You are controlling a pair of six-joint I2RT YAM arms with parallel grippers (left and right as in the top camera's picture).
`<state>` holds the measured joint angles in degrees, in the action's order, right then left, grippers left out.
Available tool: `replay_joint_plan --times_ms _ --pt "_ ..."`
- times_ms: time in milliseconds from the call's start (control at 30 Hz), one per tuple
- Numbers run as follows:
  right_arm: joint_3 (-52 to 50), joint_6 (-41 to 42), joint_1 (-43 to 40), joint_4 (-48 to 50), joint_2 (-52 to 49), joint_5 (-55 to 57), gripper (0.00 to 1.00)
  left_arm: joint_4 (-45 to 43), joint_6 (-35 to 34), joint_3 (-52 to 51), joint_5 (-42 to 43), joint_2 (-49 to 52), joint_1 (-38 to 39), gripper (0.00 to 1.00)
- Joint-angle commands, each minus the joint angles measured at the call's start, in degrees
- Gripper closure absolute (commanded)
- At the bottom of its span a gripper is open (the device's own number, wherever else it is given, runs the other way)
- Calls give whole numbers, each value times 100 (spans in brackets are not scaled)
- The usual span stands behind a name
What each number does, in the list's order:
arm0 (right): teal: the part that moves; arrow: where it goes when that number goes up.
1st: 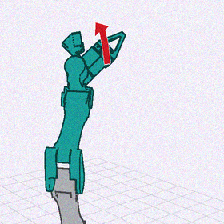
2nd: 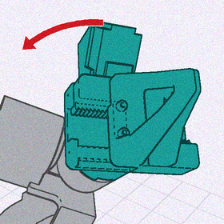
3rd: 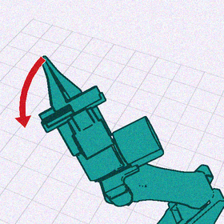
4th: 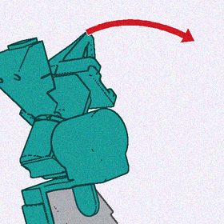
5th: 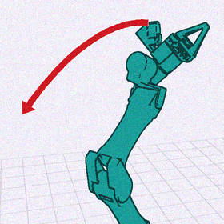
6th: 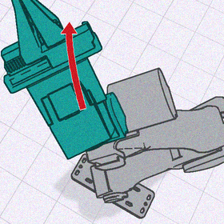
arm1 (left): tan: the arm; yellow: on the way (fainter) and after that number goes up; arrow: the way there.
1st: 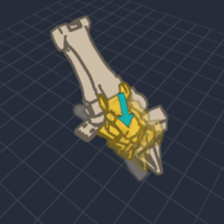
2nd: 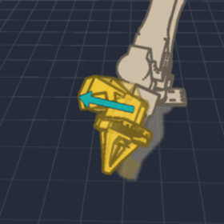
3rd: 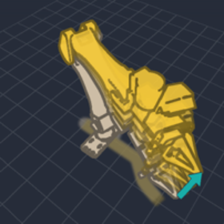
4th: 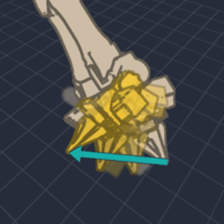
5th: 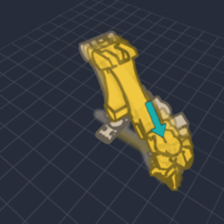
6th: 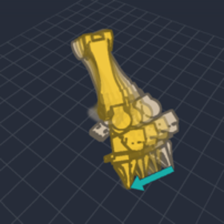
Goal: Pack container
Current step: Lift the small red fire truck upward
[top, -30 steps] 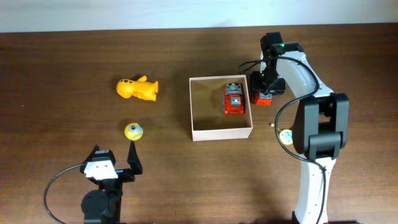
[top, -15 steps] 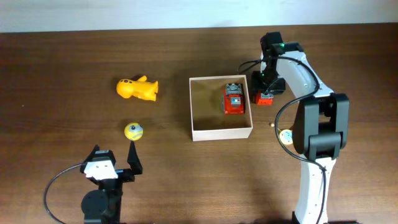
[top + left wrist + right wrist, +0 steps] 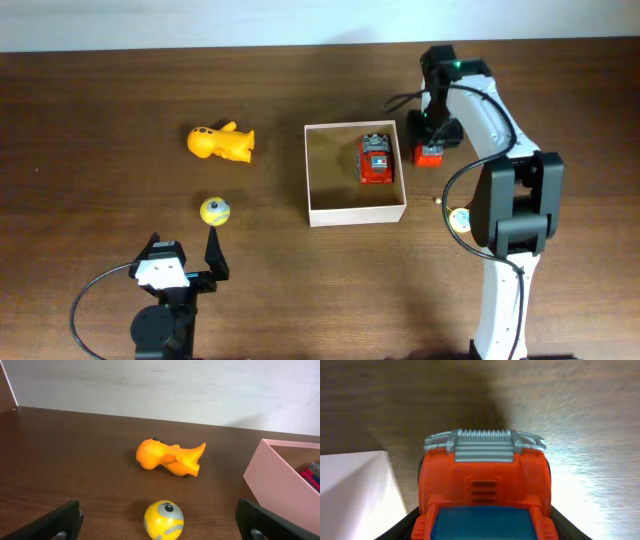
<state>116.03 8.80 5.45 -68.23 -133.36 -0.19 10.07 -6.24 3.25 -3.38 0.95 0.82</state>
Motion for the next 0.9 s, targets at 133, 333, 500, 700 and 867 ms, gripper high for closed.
replay_joint_plan --times_ms 133,333,500,700,867 --pt "1102 -140 15 -461 -7 87 46 -13 -11 -33 61 -15 -24 1" --pt "2072 -153 17 -1102 -7 85 46 -13 -11 -33 61 -15 -24 1" --pt "2889 -151 57 -1773 -7 81 45 -13 -11 -33 61 -15 -24 1" --pt "3550 -125 348 -2387 -7 17 45 -13 -13 -33 61 -15 -24 1" --pt "3598 63 820 -2535 -7 -111 45 -11 -11 -33 61 -15 -24 1"
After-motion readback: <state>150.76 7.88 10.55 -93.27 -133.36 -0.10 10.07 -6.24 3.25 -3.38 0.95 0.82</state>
